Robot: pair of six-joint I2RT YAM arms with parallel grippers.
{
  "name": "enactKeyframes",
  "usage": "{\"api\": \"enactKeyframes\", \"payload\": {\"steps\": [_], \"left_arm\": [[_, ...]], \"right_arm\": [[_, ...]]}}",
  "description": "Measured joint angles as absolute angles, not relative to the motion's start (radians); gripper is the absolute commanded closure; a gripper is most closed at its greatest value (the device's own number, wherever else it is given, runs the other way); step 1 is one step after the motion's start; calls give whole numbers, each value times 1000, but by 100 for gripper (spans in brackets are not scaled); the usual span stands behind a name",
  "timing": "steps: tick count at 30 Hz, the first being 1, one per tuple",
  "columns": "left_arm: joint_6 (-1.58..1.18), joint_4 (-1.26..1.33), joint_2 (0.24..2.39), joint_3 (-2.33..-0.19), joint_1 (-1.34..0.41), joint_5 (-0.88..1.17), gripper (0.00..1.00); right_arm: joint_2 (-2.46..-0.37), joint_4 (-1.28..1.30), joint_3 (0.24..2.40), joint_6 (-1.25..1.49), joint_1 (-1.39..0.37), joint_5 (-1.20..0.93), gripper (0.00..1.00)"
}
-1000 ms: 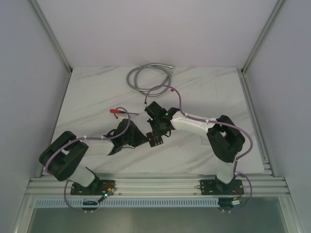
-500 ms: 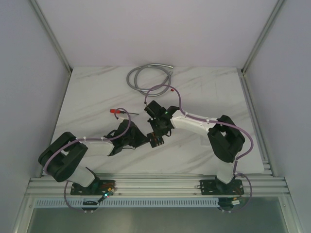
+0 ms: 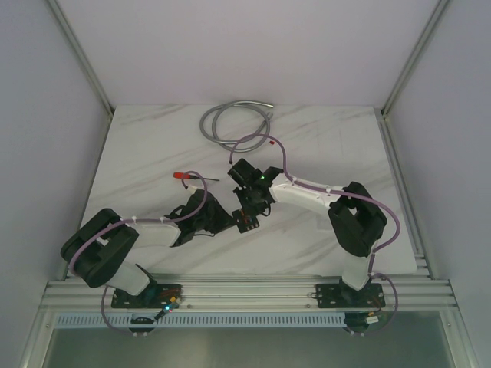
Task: Snap on the fuse box
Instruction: Install the fuse at the fuse box base.
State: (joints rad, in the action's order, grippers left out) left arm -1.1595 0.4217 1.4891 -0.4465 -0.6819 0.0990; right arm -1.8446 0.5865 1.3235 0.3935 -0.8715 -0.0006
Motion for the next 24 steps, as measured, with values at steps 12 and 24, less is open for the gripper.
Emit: {"api": "enactKeyframes", "payload": {"steps": [12, 24], "left_arm": [[-1167, 422, 1489, -447, -687, 96, 87], [-1167, 421, 1489, -447, -688, 96, 87]], "right_arm": [[-1845, 618, 1322, 401, -871, 5, 81], [-1845, 626, 1322, 401, -871, 9, 83]]}}
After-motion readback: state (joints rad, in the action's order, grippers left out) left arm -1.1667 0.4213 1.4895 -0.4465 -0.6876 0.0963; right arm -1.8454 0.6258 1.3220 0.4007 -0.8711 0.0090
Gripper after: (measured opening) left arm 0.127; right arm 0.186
